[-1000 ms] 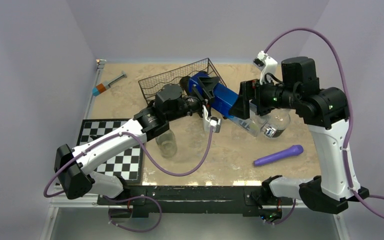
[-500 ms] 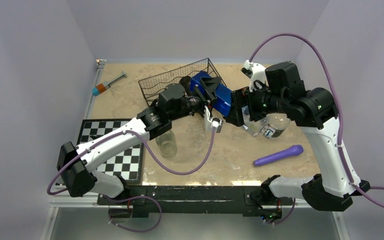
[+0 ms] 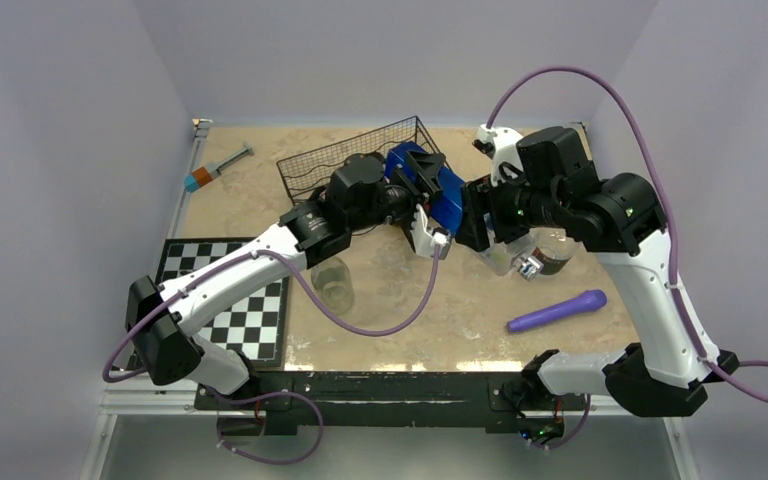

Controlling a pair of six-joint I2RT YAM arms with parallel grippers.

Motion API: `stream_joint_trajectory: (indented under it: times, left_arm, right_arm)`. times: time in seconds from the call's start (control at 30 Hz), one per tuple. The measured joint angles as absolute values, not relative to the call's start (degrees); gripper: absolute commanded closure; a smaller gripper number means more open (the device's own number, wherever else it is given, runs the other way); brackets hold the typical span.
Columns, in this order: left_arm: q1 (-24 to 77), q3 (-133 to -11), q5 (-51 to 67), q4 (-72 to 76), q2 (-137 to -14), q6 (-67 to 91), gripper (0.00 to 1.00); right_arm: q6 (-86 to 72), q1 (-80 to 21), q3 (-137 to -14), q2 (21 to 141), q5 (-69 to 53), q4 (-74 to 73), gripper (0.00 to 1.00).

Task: Put the wine bottle on the wine rack

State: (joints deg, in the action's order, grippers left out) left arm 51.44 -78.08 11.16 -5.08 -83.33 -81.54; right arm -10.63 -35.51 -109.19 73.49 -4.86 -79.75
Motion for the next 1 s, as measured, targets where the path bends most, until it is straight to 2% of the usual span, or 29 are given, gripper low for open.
stream_joint_trajectory:
  times: [0.07, 0.17, 0.2, 0.47, 0.5, 0.57, 0.67, 0.8, 0.93, 1.0]
  left_arm:
    - [51.40, -79.13, 10.94, -6.22, -83.83, -81.62, 1.00]
    - [51.42, -79.61, 10.79, -7.14, -84.01, -81.60, 1.00]
    - [51.40, -79.61, 10.66, -7.20, -84.01, -81.60, 1.00]
    - [51.40, -79.61, 8.88, -6.74, -84.07, -81.62, 0.99]
    - [51.40, -79.61, 8.73, -6.44, -84.12, -81.67, 0.93]
    - [51.42, -79.61, 8.51, -5.67, -84.25, -81.80, 0.68]
    - [51.46, -79.59, 8.36, -4.43, -84.40, -82.06, 0.39]
    - [51.46, -79.59, 7.73, -3.29, -84.42, -81.30, 0.14]
    - [51.40, -79.59, 5.87, -0.01, -84.42, -78.56, 0.02]
    - [51.46, -79.59, 5.41, 1.08, -84.42, -77.82, 0.01]
  right_arm:
    - [-10.63, -35.70, -109.21, 73.56, -4.56, -79.66, 0.65]
    - [-10.68, -36.14, -109.34, 73.76, -4.32, -79.77, 0.95]
    - [-10.68, -36.32, -109.49, 73.89, -4.16, -79.79, 1.00]
    - [-10.92, -36.77, -110.10, 74.54, -3.42, -79.57, 1.00]
    - [-10.92, -36.82, -110.26, 74.50, -3.16, -79.53, 1.00]
    - [-10.90, -37.08, -110.48, 74.39, -2.42, -79.35, 1.00]
    - [-10.85, -37.39, -110.96, 74.22, -1.28, -79.29, 1.00]
    - [-11.00, -37.76, -111.59, 74.11, -0.03, -79.33, 1.00]
    - [-12.58, -38.17, -111.77, 74.13, 1.52, -78.50, 1.00]
    - [-13.23, -38.22, -112.14, 74.13, 2.20, -78.61, 1.00]
